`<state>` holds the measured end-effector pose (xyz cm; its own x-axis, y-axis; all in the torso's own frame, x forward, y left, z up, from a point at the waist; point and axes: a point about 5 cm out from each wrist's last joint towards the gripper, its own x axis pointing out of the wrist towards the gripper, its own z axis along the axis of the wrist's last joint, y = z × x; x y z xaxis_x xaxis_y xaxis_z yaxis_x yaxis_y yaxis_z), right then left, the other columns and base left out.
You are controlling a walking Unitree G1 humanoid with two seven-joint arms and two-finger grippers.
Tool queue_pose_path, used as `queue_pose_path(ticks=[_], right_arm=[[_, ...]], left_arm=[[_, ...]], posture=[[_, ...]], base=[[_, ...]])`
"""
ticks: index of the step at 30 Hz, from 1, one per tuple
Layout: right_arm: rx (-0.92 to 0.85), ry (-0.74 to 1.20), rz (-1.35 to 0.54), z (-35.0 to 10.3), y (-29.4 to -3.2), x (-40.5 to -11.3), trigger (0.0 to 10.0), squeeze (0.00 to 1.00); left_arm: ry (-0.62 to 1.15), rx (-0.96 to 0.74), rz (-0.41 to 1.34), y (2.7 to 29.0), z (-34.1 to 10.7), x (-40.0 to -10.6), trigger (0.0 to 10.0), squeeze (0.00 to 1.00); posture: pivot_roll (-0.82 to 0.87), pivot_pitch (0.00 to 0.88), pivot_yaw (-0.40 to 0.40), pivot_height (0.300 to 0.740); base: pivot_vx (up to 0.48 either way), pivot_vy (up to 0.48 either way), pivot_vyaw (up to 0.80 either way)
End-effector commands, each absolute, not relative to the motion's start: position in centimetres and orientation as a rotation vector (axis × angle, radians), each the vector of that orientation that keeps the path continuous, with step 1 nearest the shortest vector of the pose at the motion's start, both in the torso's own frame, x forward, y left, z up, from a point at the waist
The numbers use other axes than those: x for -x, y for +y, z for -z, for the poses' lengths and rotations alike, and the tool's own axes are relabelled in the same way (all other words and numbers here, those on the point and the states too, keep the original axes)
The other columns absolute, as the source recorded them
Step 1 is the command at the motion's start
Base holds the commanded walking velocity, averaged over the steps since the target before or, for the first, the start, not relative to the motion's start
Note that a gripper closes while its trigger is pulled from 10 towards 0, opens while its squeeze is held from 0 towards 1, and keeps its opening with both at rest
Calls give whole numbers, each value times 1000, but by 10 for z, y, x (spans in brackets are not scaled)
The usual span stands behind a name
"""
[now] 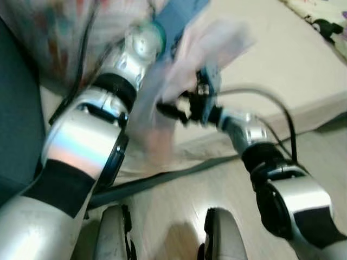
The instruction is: Clean up the room
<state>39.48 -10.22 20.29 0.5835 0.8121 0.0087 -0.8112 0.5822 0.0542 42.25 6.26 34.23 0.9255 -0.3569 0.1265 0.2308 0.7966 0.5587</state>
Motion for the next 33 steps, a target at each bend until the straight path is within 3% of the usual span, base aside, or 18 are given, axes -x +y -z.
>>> queue_pose_path(ticks=[1,5,6,7,8,12,14,15,18,21,25,26,33], right_arm=[[-231,-76,-887,-213,-122,-396,10000,1000],[-307,-137,-918,-218,-132,-393,10000,1000],[-333,-208,-943,-225,-143,-385,10000,643],[-333,-208,-943,-225,-143,-385,10000,643],[-355,-296,-964,-233,-158,-372,10000,0],[-360,-316,-962,-235,-161,-369,10000,0],[-422,-491,-761,-253,-192,-345,10000,0],[-398,-514,-614,-253,-200,-343,10000,0],[-398,-514,-614,-253,-200,-343,10000,0],[-220,-573,-324,-245,-201,-332,10000,0],[-113,-575,-260,-241,-197,-324,10000,0],[-16,-548,-184,-238,-199,-322,10000,0],[20,-510,-50,-229,-199,-316,10000,0]], left_arm=[[-236,-382,353,56,-344,-421,10000,1000],[-262,-348,387,53,-343,-420,10000,1000],[-285,-278,424,51,-347,-418,10000,0],[-285,-278,424,51,-347,-418,10000,0],[-309,-175,476,49,-352,-415,10000,0],[-310,-142,490,48,-352,-415,10000,0],[-302,101,629,49,-346,-402,10000,0],[-311,92,618,53,-336,-396,10000,0],[-311,92,618,53,-336,-396,10000,0],[-330,68,534,67,-304,-372,10000,0],[-348,79,490,76,-295,-360,10000,0],[-355,98,466,81,-292,-357,10000,0],[-296,-22,527,90,-275,-334,10000,0]], posture=[[67,163,-9,579],[63,166,-5,579],[64,173,0,579],[64,173,0,579],[64,173,0,579],[64,173,0,579],[60,188,5,579],[53,190,9,579],[53,190,9,579],[55,183,13,579],[51,177,14,579],[52,173,10,584],[56,149,8,609]], base=[[0,0,0],[0,0,0],[0,0,0],[0,0,0],[0,0,0],[0,0,0],[0,0,0],[0,0,0],[0,0,0],[0,0,0],[0,0,0],[0,0,0],[0,0,0]])
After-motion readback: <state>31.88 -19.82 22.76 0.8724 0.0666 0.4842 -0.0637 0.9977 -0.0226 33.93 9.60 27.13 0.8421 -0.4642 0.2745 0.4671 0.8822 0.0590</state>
